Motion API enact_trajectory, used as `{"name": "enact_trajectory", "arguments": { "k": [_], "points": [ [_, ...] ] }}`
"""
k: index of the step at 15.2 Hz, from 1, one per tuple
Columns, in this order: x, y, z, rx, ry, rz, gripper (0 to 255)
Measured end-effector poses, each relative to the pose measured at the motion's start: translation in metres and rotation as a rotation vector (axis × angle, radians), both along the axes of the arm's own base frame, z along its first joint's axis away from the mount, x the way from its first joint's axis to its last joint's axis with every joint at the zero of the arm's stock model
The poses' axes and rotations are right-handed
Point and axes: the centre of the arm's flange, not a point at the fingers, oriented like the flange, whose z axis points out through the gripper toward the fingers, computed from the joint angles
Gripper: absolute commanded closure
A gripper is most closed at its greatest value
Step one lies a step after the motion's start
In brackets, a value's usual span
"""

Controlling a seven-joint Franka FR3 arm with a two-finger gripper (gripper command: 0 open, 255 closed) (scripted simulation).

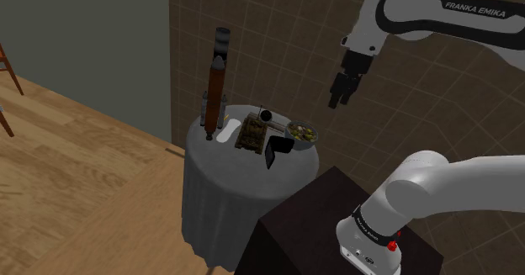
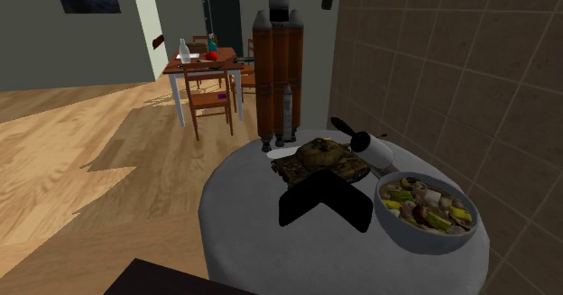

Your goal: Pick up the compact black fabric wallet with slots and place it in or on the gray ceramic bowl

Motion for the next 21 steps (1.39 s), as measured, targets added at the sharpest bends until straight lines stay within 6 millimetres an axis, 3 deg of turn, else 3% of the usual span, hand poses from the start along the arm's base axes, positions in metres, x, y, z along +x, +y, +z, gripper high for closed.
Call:
{"name": "enact_trajectory", "arguments": {
  "k": [2,5,16,21],
  "points": [
    [0.001,0.003,-0.005,-0.002,-0.001,-0.011,0],
    [0.008,0.011,-0.034,-0.015,-0.012,-0.074,0],
    [0.067,0.027,-0.161,-0.07,-0.062,-0.349,0],
    [0.091,0.022,-0.222,-0.096,-0.085,-0.474,0]
  ]
}}
